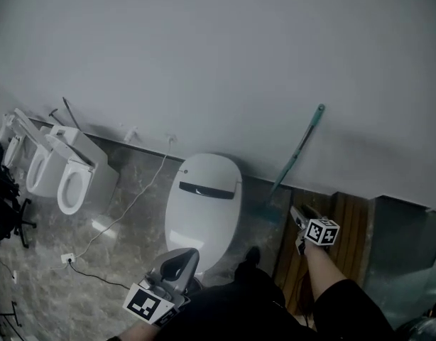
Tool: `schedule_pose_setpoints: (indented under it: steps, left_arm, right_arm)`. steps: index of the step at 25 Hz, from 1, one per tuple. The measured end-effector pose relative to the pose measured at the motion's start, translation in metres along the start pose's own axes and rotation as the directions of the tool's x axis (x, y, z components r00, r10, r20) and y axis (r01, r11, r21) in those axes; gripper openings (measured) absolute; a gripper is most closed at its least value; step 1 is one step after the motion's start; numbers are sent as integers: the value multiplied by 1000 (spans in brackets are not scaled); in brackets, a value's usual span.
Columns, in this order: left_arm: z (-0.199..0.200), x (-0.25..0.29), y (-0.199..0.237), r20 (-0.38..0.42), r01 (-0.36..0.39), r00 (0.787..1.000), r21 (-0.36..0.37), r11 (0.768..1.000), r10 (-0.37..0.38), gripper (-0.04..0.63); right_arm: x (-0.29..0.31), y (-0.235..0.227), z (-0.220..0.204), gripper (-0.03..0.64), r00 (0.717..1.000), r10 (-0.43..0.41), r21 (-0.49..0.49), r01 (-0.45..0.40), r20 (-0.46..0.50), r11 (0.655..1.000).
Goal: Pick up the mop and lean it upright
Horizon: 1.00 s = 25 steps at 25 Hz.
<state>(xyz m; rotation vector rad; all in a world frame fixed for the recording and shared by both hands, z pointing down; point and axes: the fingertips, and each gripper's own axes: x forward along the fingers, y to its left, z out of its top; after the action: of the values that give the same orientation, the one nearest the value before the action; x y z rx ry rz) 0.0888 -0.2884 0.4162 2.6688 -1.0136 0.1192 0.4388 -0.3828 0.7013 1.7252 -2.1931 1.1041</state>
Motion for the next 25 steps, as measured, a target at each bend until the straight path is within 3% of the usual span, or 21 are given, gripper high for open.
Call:
schedule_pose_setpoints:
  steps: [3,6,11,17,25]
  left_arm:
    - [4,-45,7,42,65,997,-3,998,-64,20]
    - [-11,-79,9,62,142,988,-14,990,-141,20]
    - [-13,-120,1,116,231,968,-42,972,-224,20]
    - [-24,-143,-23,105,306,948,-44,951,-300,20]
    - [-29,-172,-93,38,326,944,19,945,-327,20]
  right_arm:
    - [-35,70,-35,152,1000,11,-16,-11,15,1000]
    - [-65,131,-66,5,999,22,-26,-21,36,999]
    - [-103,217,-115,5,997,69,-19,-69,24,997]
    - [-129,296,-139,5,983,181,-63,-180,15,982]
    - [-185,328,-173,5,954,284,-13,-284,91,959]
